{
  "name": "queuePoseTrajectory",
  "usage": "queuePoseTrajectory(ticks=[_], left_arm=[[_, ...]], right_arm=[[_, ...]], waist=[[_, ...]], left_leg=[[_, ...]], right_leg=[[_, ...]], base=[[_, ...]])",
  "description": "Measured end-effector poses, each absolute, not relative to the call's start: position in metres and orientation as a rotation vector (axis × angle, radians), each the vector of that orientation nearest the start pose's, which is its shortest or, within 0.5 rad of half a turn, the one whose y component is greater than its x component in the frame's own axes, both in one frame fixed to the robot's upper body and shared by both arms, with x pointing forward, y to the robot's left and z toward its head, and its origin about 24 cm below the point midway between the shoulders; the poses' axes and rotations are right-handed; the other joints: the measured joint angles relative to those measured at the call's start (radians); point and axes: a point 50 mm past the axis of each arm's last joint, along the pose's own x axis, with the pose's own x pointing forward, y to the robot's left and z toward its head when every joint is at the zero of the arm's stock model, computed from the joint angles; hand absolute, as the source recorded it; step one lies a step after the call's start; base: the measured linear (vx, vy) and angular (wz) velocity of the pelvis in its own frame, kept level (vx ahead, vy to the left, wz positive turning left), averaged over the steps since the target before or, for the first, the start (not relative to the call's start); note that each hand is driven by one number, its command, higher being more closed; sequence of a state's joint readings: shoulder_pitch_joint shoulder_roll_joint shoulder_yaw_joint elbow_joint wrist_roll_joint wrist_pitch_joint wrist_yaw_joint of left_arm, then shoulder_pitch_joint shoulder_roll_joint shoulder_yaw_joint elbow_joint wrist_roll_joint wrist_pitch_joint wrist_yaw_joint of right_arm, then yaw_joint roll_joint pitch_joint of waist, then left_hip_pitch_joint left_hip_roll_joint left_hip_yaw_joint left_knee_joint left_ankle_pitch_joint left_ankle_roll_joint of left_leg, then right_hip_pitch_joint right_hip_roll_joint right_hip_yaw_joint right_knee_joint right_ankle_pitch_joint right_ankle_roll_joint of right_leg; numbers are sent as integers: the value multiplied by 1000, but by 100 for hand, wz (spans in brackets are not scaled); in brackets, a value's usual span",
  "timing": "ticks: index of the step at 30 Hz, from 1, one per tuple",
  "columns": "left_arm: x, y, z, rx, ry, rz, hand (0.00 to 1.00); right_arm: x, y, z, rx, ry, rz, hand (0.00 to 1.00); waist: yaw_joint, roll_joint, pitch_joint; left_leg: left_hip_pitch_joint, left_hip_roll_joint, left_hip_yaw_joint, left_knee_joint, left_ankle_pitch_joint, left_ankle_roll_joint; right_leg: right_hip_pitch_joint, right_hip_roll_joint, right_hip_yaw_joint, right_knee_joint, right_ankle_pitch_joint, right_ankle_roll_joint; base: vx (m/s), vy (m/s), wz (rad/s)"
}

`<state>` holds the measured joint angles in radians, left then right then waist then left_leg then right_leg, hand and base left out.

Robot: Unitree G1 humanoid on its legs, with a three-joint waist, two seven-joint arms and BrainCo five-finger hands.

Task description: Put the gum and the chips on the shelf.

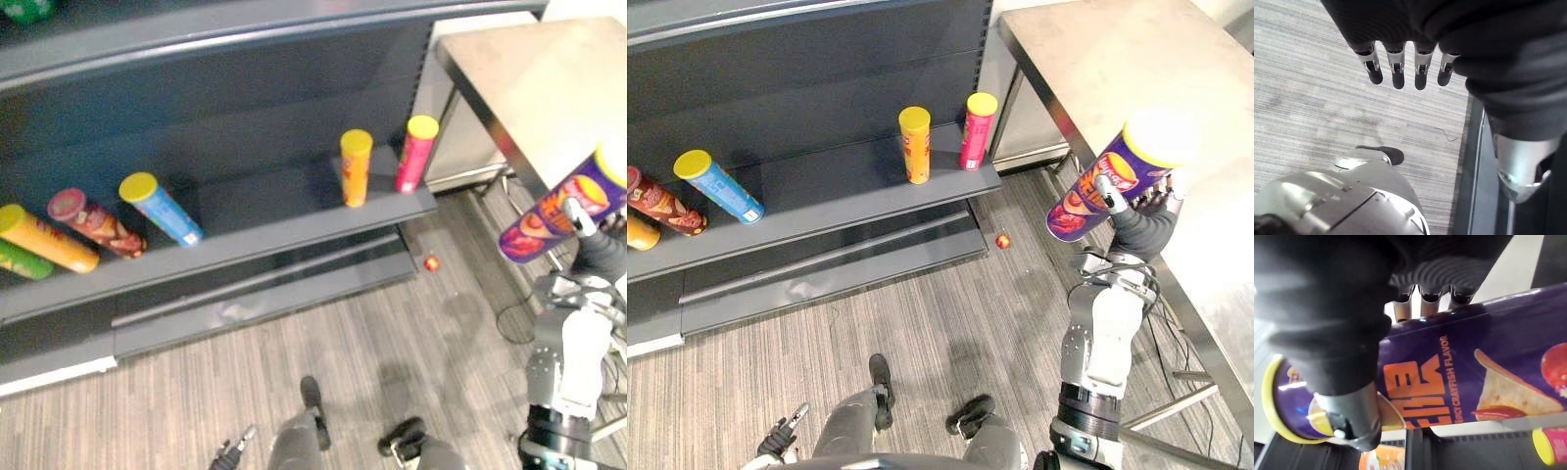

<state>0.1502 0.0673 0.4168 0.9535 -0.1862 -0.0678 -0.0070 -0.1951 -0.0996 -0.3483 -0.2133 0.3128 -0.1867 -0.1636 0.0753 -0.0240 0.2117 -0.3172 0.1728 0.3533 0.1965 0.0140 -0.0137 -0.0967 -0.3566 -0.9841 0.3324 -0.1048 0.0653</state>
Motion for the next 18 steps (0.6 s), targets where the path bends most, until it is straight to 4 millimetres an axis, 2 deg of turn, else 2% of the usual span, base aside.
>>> queuePoseTrajectory(ticks=[2, 3, 4, 5, 6, 7, 8, 9, 12, 14, 16, 17, 18], left_arm=[[78, 239, -151, -279, 950, 569, 0], [78, 238, -151, -275, 950, 562, 0], [77, 237, -151, -270, 951, 555, 0], [78, 237, -151, -269, 950, 554, 0], [79, 237, -150, -264, 945, 550, 0], [81, 238, -149, -261, 936, 547, 0], [82, 238, -149, -265, 926, 546, 0], [83, 241, -148, -259, 922, 546, 0], [81, 241, -149, -263, 931, 551, 0], [82, 241, -149, -263, 931, 550, 0], [83, 241, -149, -258, 931, 545, 0], [83, 240, -149, -261, 933, 546, 0], [76, 237, -151, -274, 951, 552, 0]], right_arm=[[255, -236, 159, 243, -620, -374, 100], [259, -228, 160, 243, -618, -333, 100], [261, -220, 159, 244, -610, -291, 100], [263, -215, 159, 242, -604, -270, 100], [266, -206, 157, 236, -590, -228, 100], [267, -201, 156, 226, -583, -201, 100], [268, -197, 155, 224, -578, -177, 100], [269, -193, 155, 222, -577, -148, 100], [270, -184, 156, 222, -578, -97, 100], [271, -181, 156, 222, -576, -80, 100], [270, -180, 156, 222, -578, -72, 100], [271, -181, 156, 220, -578, -69, 100], [271, -176, 156, 235, -577, -52, 100]], waist=[[16, -1, 2], [20, 1, 5], [19, 3, 9], [18, 5, 15], [15, 11, 19], [16, 17, 23], [14, 28, 29], [13, 22, 28], [12, 1, 28], [9, -3, 30], [8, -22, 31], [9, -17, 33], [15, -6, 30]], left_leg=[[-8, 10, -11, 58, -44, 0], [-15, 15, -26, 98, -87, -1], [-16, 10, -42, 126, -120, 10], [-8, 4, -49, 127, -126, 14], [15, -7, -73, 120, -131, 22], [26, -9, -91, 117, -133, 26], [28, -11, -115, 114, -135, 28], [31, -29, -143, 102, -133, 30], [66, -90, -184, 79, -133, 31], [65, -116, -219, 86, -132, 20], [56, -145, -265, 107, -139, 5], [54, -139, -279, 114, -144, -2], [54, -106, -293, 104, -140, -26]], right_leg=[[23, -3, 0, 10, 1, 1], [34, -23, 7, 50, 1, 2], [31, -54, 32, 119, 15, -12], [27, -70, 63, 157, 30, -34], [-12, -84, 179, 234, 81, -114], [-63, -68, 315, 269, 84, -118], [-86, -18, 447, 239, 41, -67], [-101, 31, 563, 174, 5, -36], [-117, 80, 725, 41, 6, -15], [-134, 95, 781, -2, 21, 8], [-121, 93, 784, -64, 45, 57], [-107, 96, 768, -72, 38, 80], [-94, 136, 755, -93, 35, 71]], base=[[59, 36, 18], [58, 67, 30], [46, 85, 31], [28, 92, 42], [85, 128, 39], [116, 139, 50], [147, 127, 62], [94, 60, 67], [147, -5, 73], [143, -87, 77], [169, -198, 83], [163, -229, 46], [152, -233, 14]])
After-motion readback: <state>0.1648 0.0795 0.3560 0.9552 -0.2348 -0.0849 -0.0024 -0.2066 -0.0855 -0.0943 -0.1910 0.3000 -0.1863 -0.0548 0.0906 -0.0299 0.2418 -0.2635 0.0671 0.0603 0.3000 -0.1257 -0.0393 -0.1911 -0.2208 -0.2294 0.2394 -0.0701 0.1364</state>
